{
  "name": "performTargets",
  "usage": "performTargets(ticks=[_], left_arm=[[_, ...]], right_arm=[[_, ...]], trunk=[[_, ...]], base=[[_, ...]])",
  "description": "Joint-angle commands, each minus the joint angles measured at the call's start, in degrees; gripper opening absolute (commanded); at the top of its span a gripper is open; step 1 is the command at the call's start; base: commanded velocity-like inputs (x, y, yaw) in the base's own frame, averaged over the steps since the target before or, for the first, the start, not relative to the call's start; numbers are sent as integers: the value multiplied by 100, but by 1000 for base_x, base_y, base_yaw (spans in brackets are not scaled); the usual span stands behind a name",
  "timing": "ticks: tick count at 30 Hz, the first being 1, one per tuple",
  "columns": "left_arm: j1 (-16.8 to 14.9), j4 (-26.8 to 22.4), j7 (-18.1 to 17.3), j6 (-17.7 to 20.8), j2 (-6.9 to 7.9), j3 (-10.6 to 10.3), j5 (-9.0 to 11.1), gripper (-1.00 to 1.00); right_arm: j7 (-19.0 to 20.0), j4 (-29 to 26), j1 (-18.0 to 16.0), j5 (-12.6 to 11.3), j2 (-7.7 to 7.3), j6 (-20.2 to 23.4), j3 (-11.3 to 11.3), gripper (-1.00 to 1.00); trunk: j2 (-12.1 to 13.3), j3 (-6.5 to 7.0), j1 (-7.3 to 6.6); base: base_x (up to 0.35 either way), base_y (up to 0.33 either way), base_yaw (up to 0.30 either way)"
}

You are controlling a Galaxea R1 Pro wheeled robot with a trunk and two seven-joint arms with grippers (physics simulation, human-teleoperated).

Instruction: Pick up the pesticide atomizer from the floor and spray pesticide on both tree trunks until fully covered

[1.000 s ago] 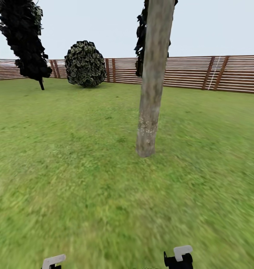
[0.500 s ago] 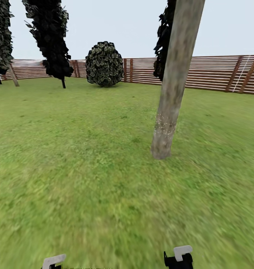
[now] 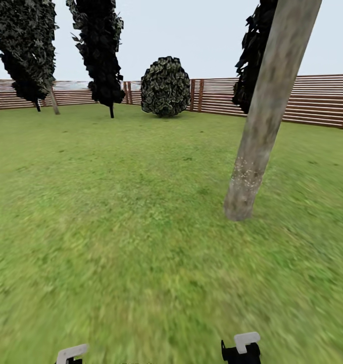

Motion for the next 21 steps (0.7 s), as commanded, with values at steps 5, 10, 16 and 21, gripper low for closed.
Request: performTargets(ticks=[5, 10, 16, 21], left_arm=[[-5, 15, 17, -22, -8, 9, -29, -100], [-5, 16, 17, -29, -10, 5, -29, -100], [-5, 10, 10, -30, -10, 1, -36, -100], [-5, 11, 9, -30, -10, 0, -37, -100]], right_arm=[[-60, 5, -3, 37, 0, 2, 45, 100], [-60, 5, -3, 37, 0, 1, 45, 100], [-60, 5, -3, 37, 2, -1, 45, 100], [-60, 5, -3, 37, 5, 2, 45, 100]], trunk=[[-2, -5, -1], [-2, -5, -1], [-2, -5, -1], [-2, -5, -1]], base=[[0, 0, 281], [0, 0, 281], [0, 0, 281], [0, 0, 281]])
